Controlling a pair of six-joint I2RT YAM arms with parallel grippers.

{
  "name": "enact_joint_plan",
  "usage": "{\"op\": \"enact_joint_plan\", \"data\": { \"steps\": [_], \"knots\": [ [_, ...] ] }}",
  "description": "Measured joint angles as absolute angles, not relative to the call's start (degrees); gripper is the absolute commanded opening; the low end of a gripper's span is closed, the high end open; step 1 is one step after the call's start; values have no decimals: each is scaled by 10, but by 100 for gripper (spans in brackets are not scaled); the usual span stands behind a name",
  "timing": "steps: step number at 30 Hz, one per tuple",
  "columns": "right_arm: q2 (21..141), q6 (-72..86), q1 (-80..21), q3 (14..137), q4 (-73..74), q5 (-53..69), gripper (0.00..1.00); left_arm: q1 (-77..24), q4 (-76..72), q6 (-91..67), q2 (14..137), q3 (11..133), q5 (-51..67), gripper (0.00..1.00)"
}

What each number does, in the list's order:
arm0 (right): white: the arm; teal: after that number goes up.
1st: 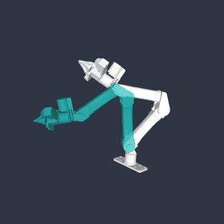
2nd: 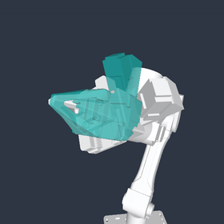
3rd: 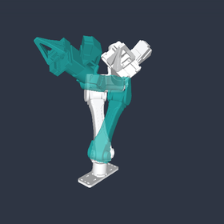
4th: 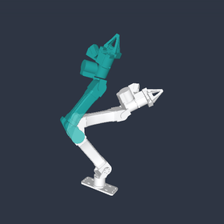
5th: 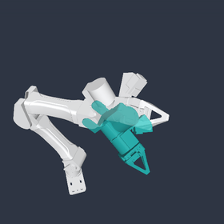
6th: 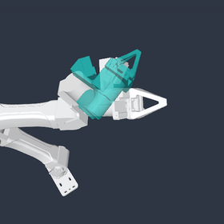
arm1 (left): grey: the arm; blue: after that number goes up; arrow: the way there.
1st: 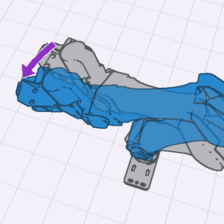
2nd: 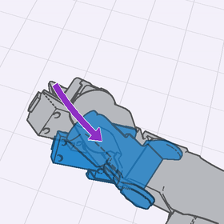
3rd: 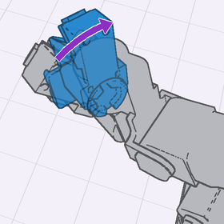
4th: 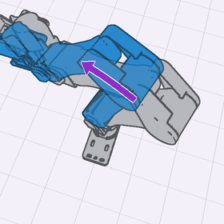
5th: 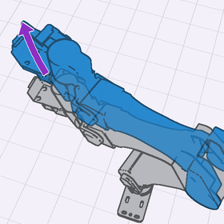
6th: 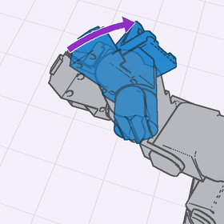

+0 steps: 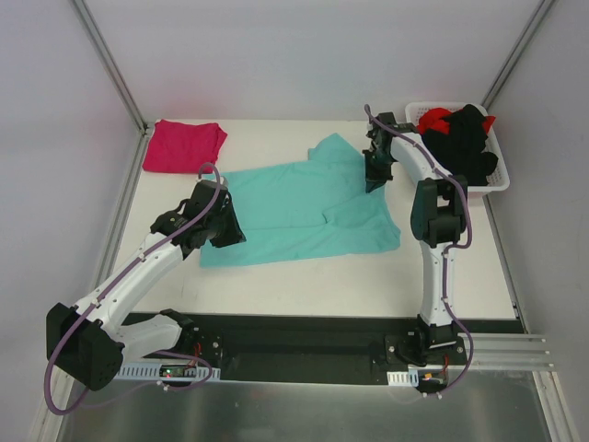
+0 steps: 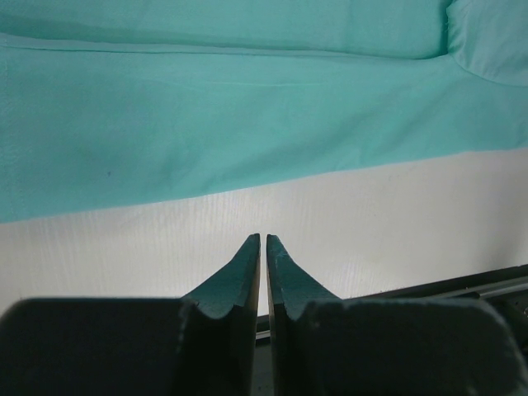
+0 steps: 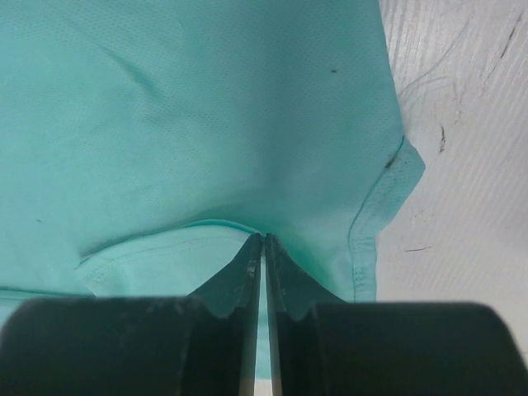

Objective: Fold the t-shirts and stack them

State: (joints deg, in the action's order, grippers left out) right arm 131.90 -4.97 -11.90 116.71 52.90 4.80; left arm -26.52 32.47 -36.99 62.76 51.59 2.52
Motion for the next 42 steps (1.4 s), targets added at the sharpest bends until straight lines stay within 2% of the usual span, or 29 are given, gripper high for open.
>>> {"op": "enact_joint_plan", "data": {
  "steps": [8, 10, 11, 13, 14, 18, 20, 28, 36, 42],
  "knots": [
    [1325, -51, -120, 1168, 530, 48, 9, -265, 325, -370, 628, 516, 25, 6],
    [1330, -52, -120, 1168, 530, 48, 13, -265, 325, -370, 628, 516, 25, 6],
    [1332, -52, -120, 1169, 530, 48, 21, -265, 325, -370, 628, 516, 25, 6],
    [1337, -53, -120, 1170, 530, 47, 30, -265, 325, -370, 628, 516, 25, 6],
    [1338, -54, -120, 1170, 530, 47, 45, -265, 325, -369, 628, 516, 25, 6],
    [1338, -58, -120, 1171, 532, 43, 56, -265, 325, -369, 628, 516, 25, 6],
    [1338, -59, -120, 1171, 533, 41, 67, -265, 325, -369, 628, 516, 25, 7],
    [1302, -59, -121, 1158, 535, 39, 74, -261, 331, -369, 638, 526, 12, 8],
    [1079, -49, -129, 999, 507, 53, 76, -228, 331, -369, 686, 561, 8, 9],
    [1007, -36, -130, 908, 474, 81, 77, -174, 316, -364, 769, 588, 33, 8]
  ]
}}
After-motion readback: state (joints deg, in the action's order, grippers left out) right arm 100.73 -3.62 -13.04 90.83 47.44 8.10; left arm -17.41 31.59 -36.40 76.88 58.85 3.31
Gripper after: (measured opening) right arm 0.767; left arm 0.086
